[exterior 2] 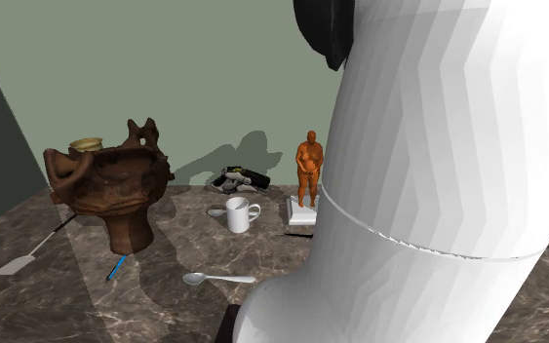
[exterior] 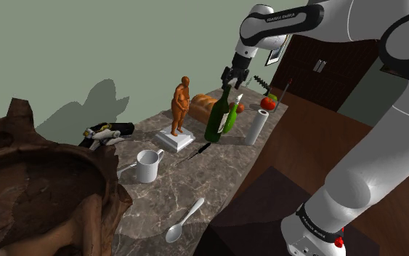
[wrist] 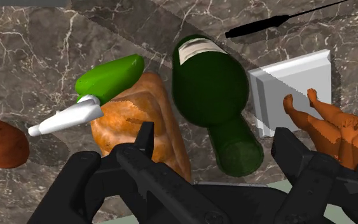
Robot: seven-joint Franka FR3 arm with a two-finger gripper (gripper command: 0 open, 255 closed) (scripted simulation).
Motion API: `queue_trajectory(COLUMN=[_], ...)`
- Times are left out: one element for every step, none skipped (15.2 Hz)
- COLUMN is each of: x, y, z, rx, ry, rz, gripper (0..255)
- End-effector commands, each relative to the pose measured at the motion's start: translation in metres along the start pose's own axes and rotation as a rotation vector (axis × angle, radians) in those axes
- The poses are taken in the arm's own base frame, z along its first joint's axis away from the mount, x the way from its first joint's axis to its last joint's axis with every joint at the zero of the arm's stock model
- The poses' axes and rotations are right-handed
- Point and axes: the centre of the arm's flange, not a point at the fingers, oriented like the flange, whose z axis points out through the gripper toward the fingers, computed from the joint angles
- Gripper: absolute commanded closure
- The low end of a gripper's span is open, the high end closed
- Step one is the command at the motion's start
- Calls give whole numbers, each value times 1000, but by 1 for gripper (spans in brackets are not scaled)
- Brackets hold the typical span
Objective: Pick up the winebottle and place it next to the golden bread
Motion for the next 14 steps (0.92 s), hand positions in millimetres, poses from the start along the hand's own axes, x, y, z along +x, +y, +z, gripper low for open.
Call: queue_trajectory(x=[0, 0, 0, 0, 0, 0, 0, 0, 0, 0, 0, 0, 0, 0], y=[0, 0, 0, 0, 0, 0, 0, 0, 0, 0, 0, 0, 0, 0], z=[0, 0, -13, -26, -40, -50, -50, -50, -50, -50, -50, -50, -50, -50], rx=[0, 0, 0, 0, 0, 0, 0, 0, 0, 0, 0, 0, 0, 0], ry=[0, 0, 0, 0, 0, 0, 0, 0, 0, 0, 0, 0, 0, 0], rz=[0, 0, 0, 0, 0, 0, 0, 0, 0, 0, 0, 0, 0, 0], gripper=[0, 0, 0, 0, 0, 0, 0, 0, 0, 0, 0, 0, 0, 0])
